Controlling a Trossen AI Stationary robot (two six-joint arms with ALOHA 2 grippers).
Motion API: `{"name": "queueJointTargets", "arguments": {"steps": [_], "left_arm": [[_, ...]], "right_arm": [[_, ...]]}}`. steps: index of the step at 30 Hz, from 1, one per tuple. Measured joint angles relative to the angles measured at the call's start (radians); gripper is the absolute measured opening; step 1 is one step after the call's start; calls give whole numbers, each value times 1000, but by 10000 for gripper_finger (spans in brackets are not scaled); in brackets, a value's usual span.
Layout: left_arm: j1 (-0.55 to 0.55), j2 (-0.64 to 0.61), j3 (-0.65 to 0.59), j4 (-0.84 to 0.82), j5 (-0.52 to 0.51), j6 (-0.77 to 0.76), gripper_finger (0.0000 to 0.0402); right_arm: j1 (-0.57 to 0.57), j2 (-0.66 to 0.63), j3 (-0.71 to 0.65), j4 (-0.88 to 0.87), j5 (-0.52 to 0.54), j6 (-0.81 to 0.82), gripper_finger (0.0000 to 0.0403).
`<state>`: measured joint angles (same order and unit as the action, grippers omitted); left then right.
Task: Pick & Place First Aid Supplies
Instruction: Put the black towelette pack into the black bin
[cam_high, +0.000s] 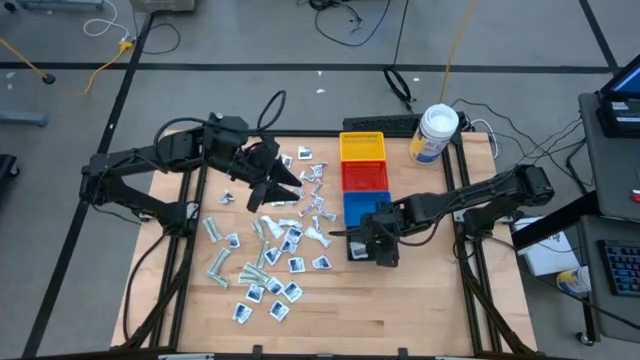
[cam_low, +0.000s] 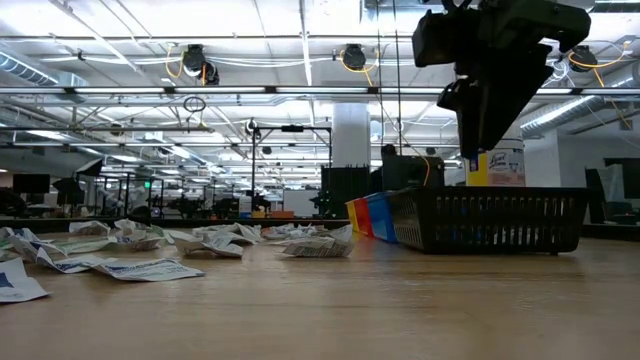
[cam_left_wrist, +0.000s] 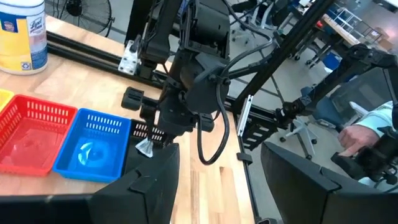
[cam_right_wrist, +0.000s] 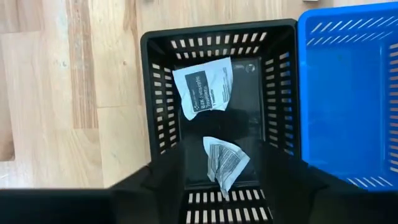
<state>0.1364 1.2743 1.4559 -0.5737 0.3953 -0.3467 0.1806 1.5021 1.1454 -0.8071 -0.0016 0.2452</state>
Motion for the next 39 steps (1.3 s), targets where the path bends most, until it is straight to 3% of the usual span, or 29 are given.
{"name": "queueJointTargets", "arguments": {"steps": [6,20,29,39], "left_arm": [[19,0,0,-125,-71,-112,230],[179,0,0,-660,-207,-504,230],[321,0,0,-991,-330,-570,230],[516,1,-5,-997,-350,-455,230]], "right_arm": [[-5,-44,0,58,1,1,227],[-57,-194,0,168,1,-24,219],[-57,-203,0,212,0,-60,219],[-57,-203,0,213,-2,-136,217]]}}
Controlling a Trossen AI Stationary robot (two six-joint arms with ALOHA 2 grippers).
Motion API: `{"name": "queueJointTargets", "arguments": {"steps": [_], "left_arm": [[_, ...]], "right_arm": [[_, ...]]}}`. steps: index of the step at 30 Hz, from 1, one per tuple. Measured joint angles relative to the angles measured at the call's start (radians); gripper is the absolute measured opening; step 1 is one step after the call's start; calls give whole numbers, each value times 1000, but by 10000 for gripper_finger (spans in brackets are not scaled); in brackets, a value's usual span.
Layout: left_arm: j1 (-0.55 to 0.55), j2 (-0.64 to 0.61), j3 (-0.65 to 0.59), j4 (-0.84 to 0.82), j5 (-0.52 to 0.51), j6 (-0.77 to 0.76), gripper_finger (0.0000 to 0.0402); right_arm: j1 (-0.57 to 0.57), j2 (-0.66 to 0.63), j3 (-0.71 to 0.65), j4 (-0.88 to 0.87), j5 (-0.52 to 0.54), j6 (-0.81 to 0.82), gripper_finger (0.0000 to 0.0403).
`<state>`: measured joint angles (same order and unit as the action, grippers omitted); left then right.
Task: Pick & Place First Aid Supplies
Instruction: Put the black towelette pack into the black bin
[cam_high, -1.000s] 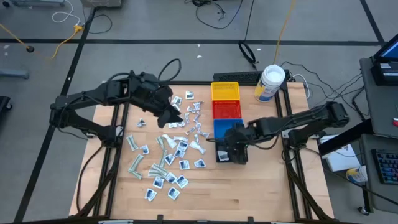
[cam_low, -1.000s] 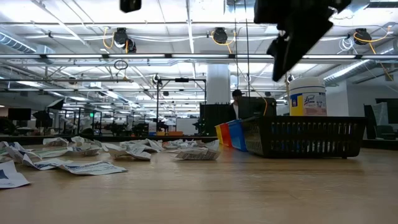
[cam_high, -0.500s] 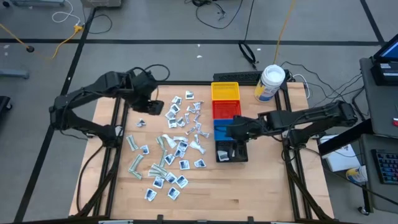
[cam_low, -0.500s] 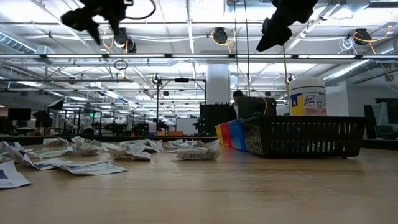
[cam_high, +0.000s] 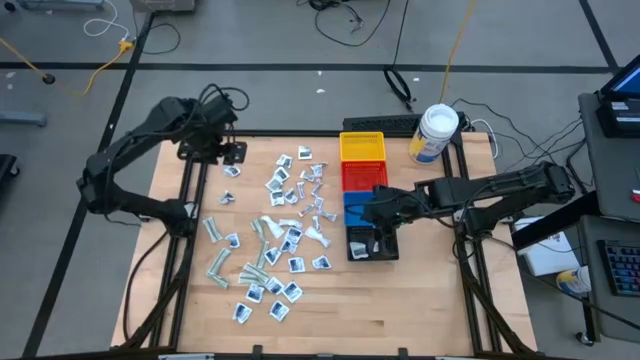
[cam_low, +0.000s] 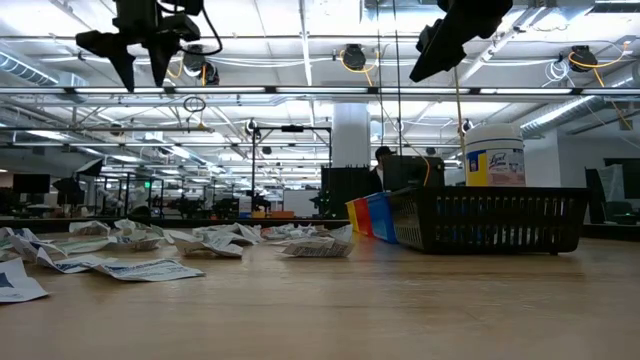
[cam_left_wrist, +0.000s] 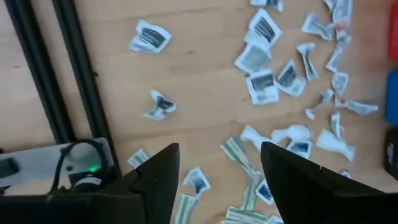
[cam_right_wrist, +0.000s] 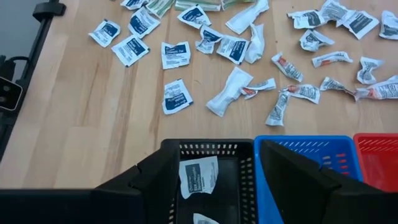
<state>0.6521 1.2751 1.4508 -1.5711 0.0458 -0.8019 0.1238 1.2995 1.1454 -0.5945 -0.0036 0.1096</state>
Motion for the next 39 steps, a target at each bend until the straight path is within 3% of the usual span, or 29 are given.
{"name": "queueJointTargets", "arguments": {"steps": [8,14,27,39], "left_arm": [[38,0,-183,16,-55,76,230],[37,0,-365,162,-118,92,230],[35,0,-716,494,-91,40,230],[22,8,-871,688,-62,33,230]], "right_arm": [[0,0,0,0,2,-53,216],[0,0,0,0,5,-93,216],[0,0,0,0,11,-124,216],[0,0,0,0,11,-125,215]]}}
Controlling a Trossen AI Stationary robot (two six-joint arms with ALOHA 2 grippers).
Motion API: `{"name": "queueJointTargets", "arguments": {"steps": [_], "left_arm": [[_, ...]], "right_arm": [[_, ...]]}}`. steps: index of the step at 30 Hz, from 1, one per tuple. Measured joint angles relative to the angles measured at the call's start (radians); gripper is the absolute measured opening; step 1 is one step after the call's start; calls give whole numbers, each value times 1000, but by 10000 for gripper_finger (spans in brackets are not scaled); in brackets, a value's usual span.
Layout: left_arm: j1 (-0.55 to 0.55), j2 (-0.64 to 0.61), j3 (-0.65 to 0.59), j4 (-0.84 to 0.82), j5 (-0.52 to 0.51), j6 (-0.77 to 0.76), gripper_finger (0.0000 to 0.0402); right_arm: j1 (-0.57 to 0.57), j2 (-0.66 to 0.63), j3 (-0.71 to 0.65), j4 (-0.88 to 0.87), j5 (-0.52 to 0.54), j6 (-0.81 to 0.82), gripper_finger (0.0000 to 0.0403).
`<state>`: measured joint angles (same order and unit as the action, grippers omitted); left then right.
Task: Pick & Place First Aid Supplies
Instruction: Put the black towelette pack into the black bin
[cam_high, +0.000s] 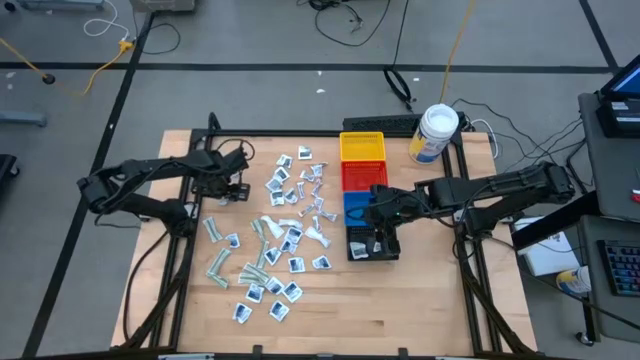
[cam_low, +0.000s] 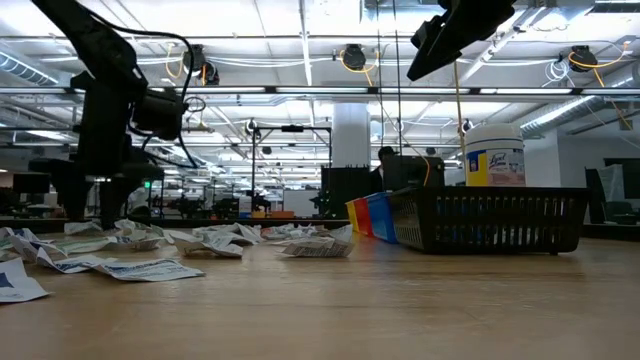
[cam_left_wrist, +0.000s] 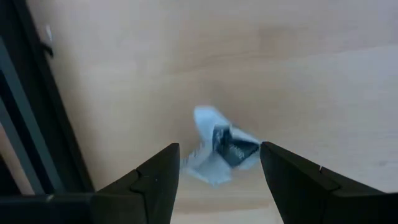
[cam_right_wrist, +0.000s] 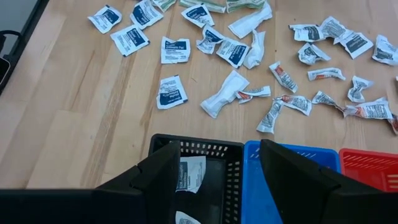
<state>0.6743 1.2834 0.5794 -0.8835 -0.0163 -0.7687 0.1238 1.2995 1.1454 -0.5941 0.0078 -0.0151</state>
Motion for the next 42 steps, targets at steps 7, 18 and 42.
{"name": "queueJointTargets", "arguments": {"steps": [7,18,42], "left_arm": [[-23,2,-13,18,-3,-13,178],[-23,-3,22,14,56,-27,19],[-101,-394,468,543,251,249,4]], "right_arm": [[0,0,0,23,72,-1,209],[0,0,0,53,75,-27,185],[0,-104,1,254,74,-17,171]]}}
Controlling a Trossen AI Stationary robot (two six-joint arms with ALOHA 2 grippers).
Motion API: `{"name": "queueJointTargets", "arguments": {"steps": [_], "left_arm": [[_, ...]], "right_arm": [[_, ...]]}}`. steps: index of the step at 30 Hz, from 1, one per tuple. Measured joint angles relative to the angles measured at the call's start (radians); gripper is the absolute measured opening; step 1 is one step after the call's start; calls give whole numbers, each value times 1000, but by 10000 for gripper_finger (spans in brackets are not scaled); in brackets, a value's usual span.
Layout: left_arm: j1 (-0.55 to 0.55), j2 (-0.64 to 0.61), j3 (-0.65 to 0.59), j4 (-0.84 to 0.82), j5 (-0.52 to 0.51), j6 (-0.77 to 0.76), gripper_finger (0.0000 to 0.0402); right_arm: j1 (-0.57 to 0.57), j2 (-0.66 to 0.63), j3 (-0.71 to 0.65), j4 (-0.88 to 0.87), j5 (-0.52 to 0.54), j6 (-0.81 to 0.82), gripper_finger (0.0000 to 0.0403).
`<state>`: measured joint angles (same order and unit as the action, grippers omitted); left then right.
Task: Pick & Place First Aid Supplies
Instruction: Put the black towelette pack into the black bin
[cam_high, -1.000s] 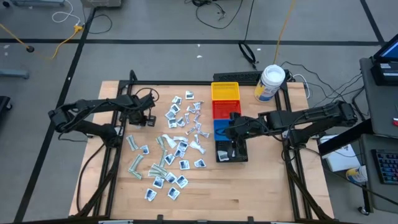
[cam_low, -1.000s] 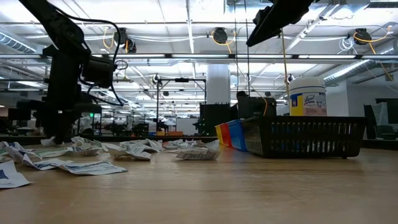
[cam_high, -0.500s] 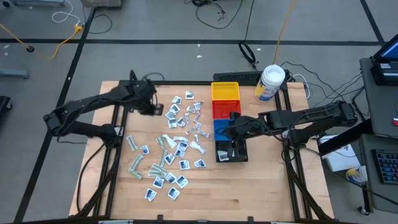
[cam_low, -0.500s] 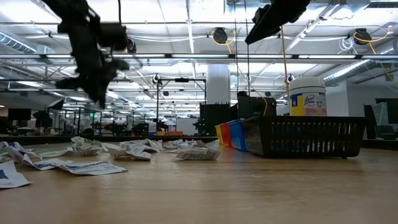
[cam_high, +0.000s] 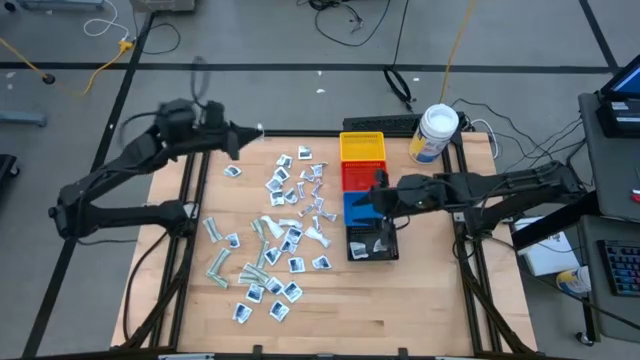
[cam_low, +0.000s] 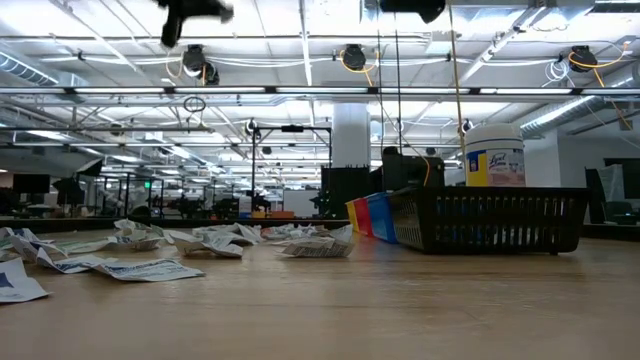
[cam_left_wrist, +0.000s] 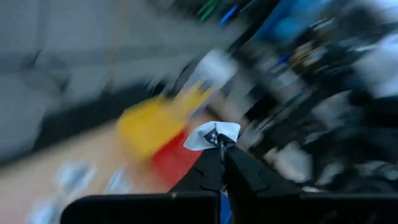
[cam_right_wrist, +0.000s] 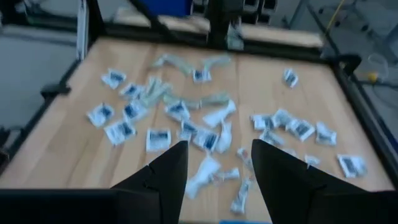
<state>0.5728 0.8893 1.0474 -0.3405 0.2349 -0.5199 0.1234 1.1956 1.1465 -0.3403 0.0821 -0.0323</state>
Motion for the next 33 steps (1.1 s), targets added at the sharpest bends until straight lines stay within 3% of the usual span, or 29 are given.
{"name": "queueJointTargets", "arguments": {"steps": [5,9,16,24,33], "left_arm": [[-57,-51,6,198,26,113,4],[-116,-58,6,293,27,199,4],[-229,39,7,485,-21,258,4],[-348,251,176,480,-17,344,4],[-448,469,423,332,0,443,4]], "right_arm": [[0,-23,0,53,6,37,171],[0,-27,0,105,114,89,171],[-20,-19,52,225,151,126,198],[-96,38,194,205,88,178,226],[-138,68,238,223,17,180,226]]}}
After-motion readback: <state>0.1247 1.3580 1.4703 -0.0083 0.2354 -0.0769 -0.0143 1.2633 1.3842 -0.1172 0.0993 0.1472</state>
